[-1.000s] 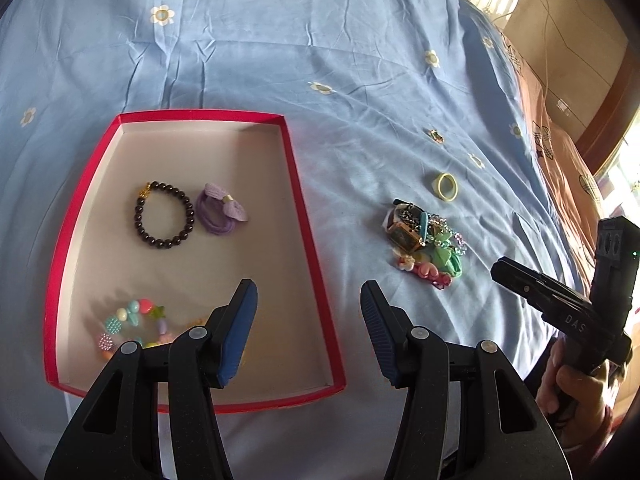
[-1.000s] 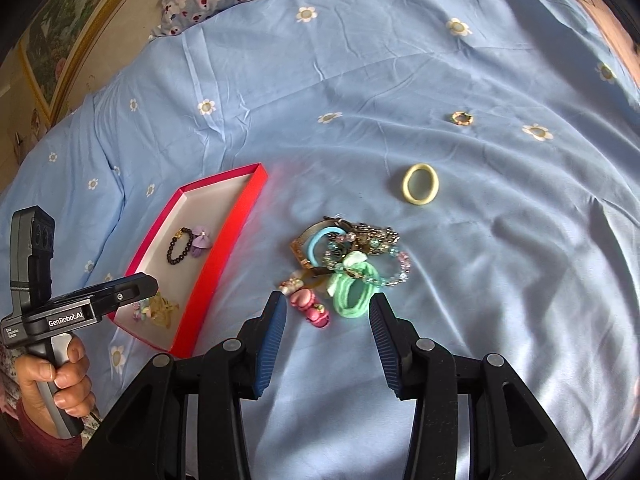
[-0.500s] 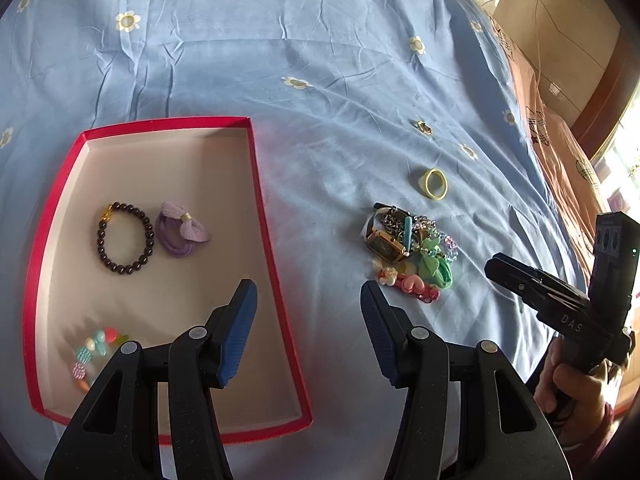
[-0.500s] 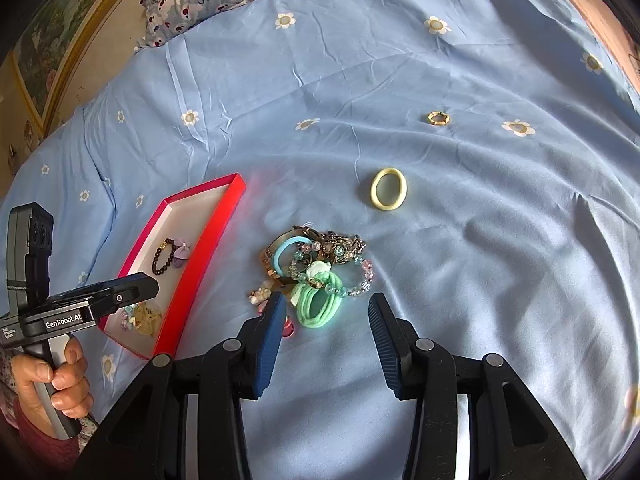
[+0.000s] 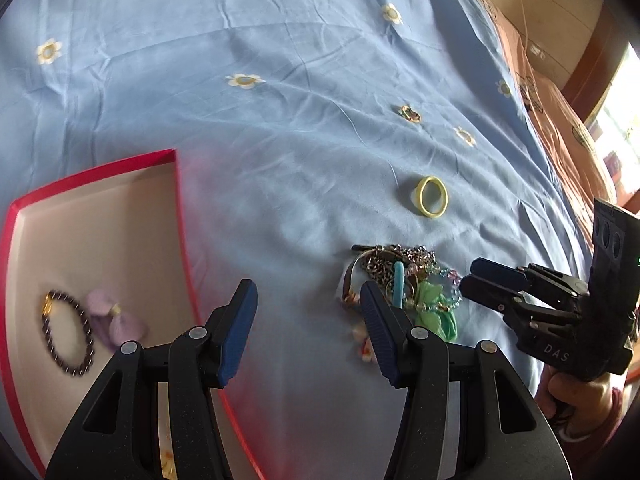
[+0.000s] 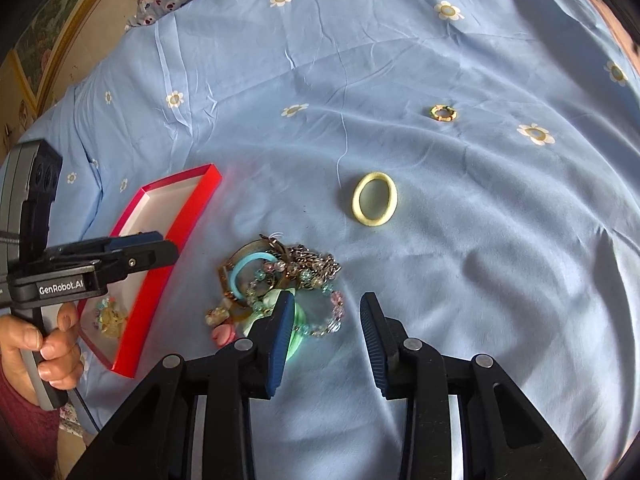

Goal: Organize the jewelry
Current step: 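Grasp the gold watch with the left tool while the right tool grasps the crystal bead bracelet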

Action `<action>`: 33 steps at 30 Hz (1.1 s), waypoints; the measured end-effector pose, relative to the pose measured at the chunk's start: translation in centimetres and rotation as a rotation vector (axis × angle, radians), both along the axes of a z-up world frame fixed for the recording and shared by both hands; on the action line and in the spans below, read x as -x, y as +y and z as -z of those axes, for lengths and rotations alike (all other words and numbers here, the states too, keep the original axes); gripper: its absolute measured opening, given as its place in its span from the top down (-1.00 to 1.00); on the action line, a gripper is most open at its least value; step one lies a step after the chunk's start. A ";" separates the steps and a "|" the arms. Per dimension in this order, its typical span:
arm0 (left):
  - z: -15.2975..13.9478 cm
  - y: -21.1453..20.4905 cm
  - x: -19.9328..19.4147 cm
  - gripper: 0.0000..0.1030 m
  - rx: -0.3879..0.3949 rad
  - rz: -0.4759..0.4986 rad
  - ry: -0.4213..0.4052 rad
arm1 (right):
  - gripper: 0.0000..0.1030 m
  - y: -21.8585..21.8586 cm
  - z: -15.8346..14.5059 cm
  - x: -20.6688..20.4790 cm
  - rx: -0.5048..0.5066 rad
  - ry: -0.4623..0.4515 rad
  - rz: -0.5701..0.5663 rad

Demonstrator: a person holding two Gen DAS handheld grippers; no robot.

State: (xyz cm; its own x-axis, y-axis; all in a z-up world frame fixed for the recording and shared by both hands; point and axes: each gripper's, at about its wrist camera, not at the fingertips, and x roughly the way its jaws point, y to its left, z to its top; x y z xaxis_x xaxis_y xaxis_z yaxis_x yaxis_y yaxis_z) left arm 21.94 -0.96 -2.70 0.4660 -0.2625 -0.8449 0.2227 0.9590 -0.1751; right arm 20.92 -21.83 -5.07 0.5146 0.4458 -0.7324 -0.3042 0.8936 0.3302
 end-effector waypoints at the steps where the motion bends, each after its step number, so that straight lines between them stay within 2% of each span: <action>1: 0.3 -0.4 -0.5 -0.02 -0.009 0.015 0.007 | 0.32 0.1 0.2 -0.3 0.006 0.006 -0.008; 7: 2.4 -2.8 -2.6 0.11 -0.049 0.102 0.063 | 0.33 1.3 1.3 -1.5 0.041 0.028 -0.067; 9: 3.3 -3.3 -2.8 0.32 -0.073 0.124 0.077 | 0.41 1.7 1.5 -1.6 0.058 0.020 -0.075; 11: 3.5 -3.6 -2.6 0.43 -0.097 0.133 0.062 | 0.67 1.9 1.6 -1.7 0.076 0.017 -0.073; 14: 3.4 -3.7 -2.1 0.91 -0.091 0.156 0.057 | 0.79 2.1 1.7 -1.5 0.099 0.008 -0.076; 15: 3.3 -3.7 -2.0 0.95 -0.088 0.159 0.057 | 0.81 2.1 1.7 -1.4 0.104 0.004 -0.078; 17: 3.1 -3.6 -1.4 0.95 -0.099 0.160 0.039 | 0.86 2.1 1.6 -1.2 0.104 0.001 -0.074; 21: 2.0 -2.6 -0.1 0.95 -0.065 0.135 0.016 | 0.86 1.6 0.8 -0.6 0.060 -0.012 -0.058; 33: -1.8 2.1 4.3 0.96 0.030 0.015 -0.068 | 0.86 2.4 -4.9 2.5 -0.014 -0.138 -0.054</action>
State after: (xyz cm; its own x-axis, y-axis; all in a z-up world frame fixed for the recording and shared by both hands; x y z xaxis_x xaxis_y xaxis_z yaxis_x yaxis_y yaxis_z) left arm 17.59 1.13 -0.95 0.5175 -0.2943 -0.8035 0.2493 0.9501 -0.1874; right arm 18.38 -19.43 -0.17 0.5852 0.4852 -0.6498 -0.3951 0.8703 0.2940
